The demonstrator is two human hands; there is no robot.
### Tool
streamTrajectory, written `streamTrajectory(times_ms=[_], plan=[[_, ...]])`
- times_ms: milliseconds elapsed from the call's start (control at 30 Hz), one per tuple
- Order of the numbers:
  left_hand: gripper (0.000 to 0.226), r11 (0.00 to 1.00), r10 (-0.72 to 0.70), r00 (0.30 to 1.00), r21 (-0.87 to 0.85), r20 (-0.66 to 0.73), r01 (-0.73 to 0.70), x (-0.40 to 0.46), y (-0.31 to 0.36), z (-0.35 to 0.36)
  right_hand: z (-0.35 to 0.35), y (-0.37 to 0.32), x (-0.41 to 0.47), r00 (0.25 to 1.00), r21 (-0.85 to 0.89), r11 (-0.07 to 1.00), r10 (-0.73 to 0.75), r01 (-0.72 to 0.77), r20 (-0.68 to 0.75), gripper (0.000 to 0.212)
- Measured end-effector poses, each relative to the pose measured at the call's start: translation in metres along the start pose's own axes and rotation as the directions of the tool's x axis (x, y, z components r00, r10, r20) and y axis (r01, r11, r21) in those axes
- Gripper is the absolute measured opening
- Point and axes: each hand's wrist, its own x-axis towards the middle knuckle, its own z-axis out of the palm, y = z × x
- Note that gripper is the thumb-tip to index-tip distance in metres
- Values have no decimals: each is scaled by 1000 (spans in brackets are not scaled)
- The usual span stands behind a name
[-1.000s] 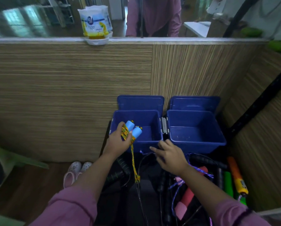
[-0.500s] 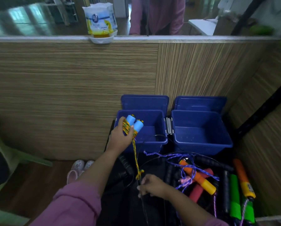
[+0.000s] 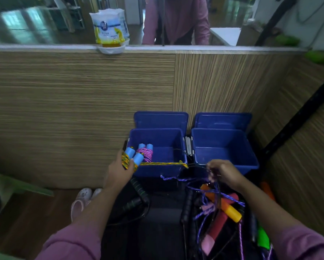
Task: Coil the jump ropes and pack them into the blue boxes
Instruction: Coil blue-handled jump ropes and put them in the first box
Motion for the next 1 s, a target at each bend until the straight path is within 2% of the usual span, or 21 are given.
streamTrajectory(times_ms=[100, 200, 300, 367, 467, 567, 633, 700, 767, 800, 833, 867, 900, 933, 1000], plan=[[48, 1000, 1, 1000, 11, -5, -1, -3, -1, -1, -19, -2, 0, 994, 98, 995, -7, 18, -112, 27], [43, 1000, 28, 1000, 6, 2, -28, -9, 3, -4, -34, 4, 0, 955, 168, 984, -4, 56, -295, 28], [48, 998, 67, 997, 18, 24, -67, -12, 6, -3, -47, 9, -4, 891, 148, 987, 10, 64, -453, 26], [50, 998, 56, 998, 0, 20, -56, -13, 9, 1, -50, 11, -7, 879, 148, 987, 14, 64, -476, 23], [53, 999, 43, 999, -18, 4, -43, -13, 14, 6, -44, 16, -11, 940, 160, 987, 86, -34, -330, 23], [54, 996, 69, 998, -47, -16, -70, -13, 19, 7, -31, 24, -16, 974, 5, 986, 163, -164, -155, 26], [50, 993, 98, 995, -63, -17, -99, -15, 23, 7, -21, 32, -17, 980, -143, 970, 193, -198, -44, 38], [47, 989, 127, 992, -69, -12, -128, -15, 26, 8, -10, 37, -17, 945, -370, 895, 309, -251, 108, 47], [46, 988, 149, 989, -52, 16, -148, -16, 29, 10, 1, 41, -16, 853, -594, 749, 486, -293, 191, 39], [48, 987, 158, 987, -38, 31, -157, -16, 28, 11, 7, 43, -16, 826, -654, 703, 524, -280, 209, 32], [50, 985, 170, 985, -26, 40, -169, -17, 28, 13, 13, 43, -14, 834, -670, 701, 504, -245, 223, 26], [52, 984, 179, 982, -14, 51, -179, -18, 26, 14, 19, 45, -11, 877, -661, 730, 420, -173, 234, 22], [56, 982, 190, 980, -3, 59, -190, -19, 22, 16, 26, 45, -7, 929, -659, 750, 280, -56, 240, 22], [59, 982, 187, 980, 10, 74, -188, -22, 18, 18, 31, 46, -1, 966, -682, 727, 114, 77, 231, 23], [67, 984, 175, 977, 24, 120, -179, -27, 7, 23, 41, 48, 9, 955, -706, 645, -150, 291, 257, 20]])
